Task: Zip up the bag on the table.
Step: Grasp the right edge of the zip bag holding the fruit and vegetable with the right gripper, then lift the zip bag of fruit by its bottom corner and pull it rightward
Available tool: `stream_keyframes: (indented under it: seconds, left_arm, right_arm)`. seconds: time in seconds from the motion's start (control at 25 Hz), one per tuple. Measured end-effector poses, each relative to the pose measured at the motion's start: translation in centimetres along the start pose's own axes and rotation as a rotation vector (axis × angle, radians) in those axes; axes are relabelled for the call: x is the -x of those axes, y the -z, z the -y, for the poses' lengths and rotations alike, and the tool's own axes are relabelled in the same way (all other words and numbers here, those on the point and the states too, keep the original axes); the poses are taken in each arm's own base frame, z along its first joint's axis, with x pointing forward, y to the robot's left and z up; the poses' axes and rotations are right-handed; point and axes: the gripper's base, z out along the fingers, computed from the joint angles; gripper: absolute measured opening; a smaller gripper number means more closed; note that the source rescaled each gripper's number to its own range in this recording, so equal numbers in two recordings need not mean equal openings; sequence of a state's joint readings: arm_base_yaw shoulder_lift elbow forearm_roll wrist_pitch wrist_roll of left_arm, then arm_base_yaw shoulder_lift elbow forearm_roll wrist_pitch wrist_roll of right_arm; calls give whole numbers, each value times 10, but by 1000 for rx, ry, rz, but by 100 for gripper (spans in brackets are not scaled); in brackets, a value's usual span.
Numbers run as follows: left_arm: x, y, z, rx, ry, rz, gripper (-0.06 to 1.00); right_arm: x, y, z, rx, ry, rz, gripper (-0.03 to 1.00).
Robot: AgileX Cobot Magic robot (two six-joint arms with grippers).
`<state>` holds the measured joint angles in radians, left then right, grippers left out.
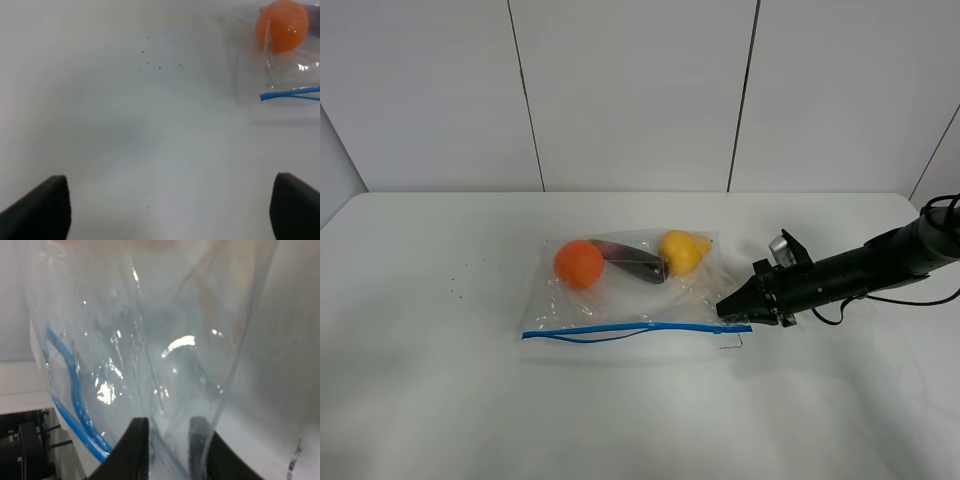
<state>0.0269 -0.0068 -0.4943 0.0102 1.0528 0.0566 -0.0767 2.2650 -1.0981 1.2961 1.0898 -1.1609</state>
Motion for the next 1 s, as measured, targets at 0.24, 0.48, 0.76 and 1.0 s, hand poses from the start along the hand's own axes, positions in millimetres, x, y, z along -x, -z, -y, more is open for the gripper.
stream_keyframes:
  seconds: [0.24,0.48,0.76,1.0]
  left_arm:
    - [0,0,0,0,0,0,100]
    - [0,0,0,0,0,0,100]
    - [0,0,0,0,0,0,100]
    - [0,0,0,0,0,0,100]
  right_arm:
    - [0,0,0,-1,2,-1,0]
    - [11,4,-9,57,-21,-7,0]
    - [35,5,-38,114,-101,21,0]
    - [49,-3,-89,160,-67,38,0]
